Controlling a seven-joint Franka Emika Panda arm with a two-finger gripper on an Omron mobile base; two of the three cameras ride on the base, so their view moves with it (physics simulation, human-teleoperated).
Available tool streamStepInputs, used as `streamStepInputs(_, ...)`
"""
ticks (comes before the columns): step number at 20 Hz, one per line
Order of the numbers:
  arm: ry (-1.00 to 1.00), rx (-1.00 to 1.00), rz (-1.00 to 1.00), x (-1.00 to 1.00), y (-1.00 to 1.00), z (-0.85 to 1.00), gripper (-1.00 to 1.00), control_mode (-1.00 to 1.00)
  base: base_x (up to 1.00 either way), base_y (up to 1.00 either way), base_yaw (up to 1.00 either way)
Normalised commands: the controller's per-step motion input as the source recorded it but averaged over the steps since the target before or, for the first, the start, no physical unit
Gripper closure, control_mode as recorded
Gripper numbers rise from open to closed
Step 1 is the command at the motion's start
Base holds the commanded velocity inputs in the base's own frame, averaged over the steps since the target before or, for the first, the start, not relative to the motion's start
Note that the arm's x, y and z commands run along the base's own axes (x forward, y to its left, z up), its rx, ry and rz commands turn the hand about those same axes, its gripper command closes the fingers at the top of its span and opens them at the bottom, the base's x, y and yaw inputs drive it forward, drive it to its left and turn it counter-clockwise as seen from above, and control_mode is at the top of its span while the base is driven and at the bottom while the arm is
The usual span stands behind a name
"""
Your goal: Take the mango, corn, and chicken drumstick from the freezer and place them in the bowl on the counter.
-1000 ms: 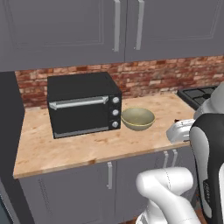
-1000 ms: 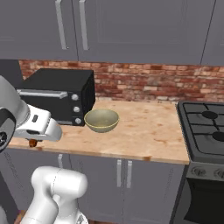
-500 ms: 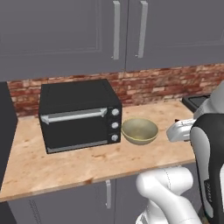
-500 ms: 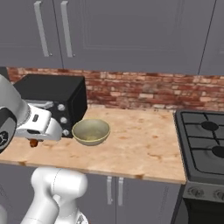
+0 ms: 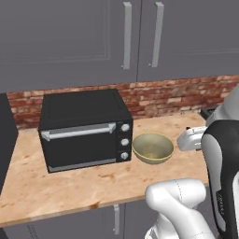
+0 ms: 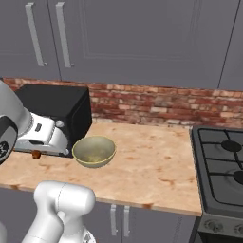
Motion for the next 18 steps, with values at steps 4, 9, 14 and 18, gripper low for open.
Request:
streamStepInputs(4, 0.0, 0.0, 0.0, 0.0, 0.0, 0.0, 1.0, 1.0, 0.35, -0.39, 0.07)
streamStepInputs(9, 0.01, 0.03, 0.04, 0.75, -0.26, -0.24, 1.0, -1.0, 0.1, -0.08, 0.01)
streamStepInputs(14, 0.05, 0.01, 0.09, 0.95, -0.14, -0.8, 1.0, -1.0, 0.0, 0.0, 0.0)
streamStepInputs(18, 0.02, 0.0, 0.15, 0.78, -0.03, -0.98, 1.0, -1.0, 0.0, 0.0, 0.0)
